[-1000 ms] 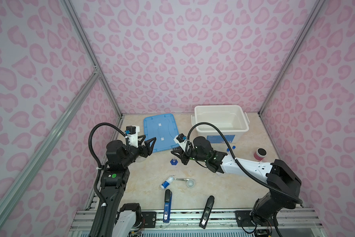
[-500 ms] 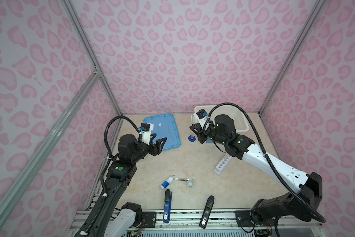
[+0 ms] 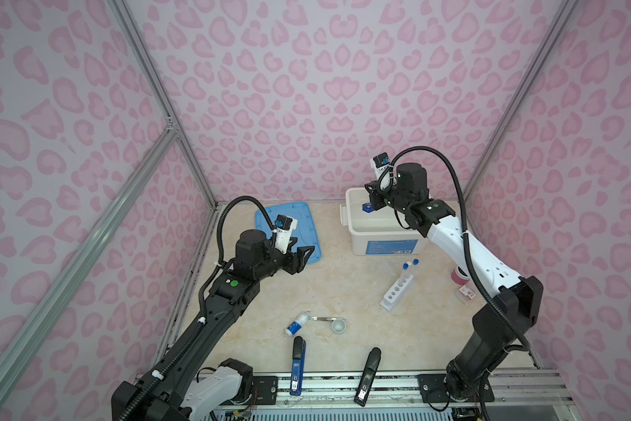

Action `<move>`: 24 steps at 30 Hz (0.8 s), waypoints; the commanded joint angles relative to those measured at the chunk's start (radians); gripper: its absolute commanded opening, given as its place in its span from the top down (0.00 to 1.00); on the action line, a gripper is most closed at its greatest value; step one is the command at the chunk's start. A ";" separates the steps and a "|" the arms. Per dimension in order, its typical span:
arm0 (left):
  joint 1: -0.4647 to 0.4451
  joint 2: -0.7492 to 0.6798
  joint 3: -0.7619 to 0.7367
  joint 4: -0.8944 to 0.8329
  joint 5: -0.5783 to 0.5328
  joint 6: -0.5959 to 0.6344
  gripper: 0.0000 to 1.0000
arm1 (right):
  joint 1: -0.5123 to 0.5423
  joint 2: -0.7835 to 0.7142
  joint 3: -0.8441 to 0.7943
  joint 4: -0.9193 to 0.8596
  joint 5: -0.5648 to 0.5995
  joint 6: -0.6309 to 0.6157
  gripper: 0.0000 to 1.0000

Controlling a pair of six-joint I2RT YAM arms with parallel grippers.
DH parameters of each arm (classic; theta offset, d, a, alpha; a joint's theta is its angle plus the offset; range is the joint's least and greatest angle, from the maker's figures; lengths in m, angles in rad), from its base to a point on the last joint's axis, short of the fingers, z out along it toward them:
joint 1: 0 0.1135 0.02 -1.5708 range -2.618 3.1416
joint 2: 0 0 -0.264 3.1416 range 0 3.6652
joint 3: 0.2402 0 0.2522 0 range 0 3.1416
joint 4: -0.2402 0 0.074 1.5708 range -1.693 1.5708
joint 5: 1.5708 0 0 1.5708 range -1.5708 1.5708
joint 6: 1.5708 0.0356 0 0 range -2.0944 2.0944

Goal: Organize the chemistry lab equipment
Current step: 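Lift the graduated cylinder and carry it into the white bin with the right gripper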

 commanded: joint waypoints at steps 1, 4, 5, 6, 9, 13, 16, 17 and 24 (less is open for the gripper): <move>-0.003 0.016 0.029 0.048 -0.016 -0.004 0.31 | -0.034 0.100 0.059 0.011 -0.013 0.008 0.85; -0.003 0.045 0.062 0.051 -0.002 -0.006 0.32 | -0.060 0.180 0.101 0.061 -0.057 0.025 0.85; -0.004 0.052 0.068 0.059 0.006 -0.015 0.32 | -0.064 0.206 0.114 0.079 -0.072 0.023 0.85; -0.004 0.059 0.069 0.069 0.015 -0.020 0.32 | -0.069 0.234 0.125 0.099 -0.088 0.017 0.85; -0.003 0.082 0.069 0.093 0.028 -0.034 0.32 | -0.075 0.329 0.183 0.099 -0.099 -0.015 0.85; -0.003 0.119 0.093 0.110 0.034 -0.037 0.32 | -0.075 0.426 0.248 0.096 -0.125 -0.030 0.85; -0.004 0.154 0.121 0.138 0.030 -0.039 0.32 | -0.077 0.479 0.281 0.111 -0.146 -0.053 0.84; -0.006 0.168 0.129 0.157 0.025 -0.045 0.32 | -0.077 0.493 0.284 0.123 -0.147 -0.059 0.84; -0.023 0.207 0.140 0.240 0.012 -0.087 0.32 | -0.094 0.556 0.279 0.177 -0.209 -0.061 0.83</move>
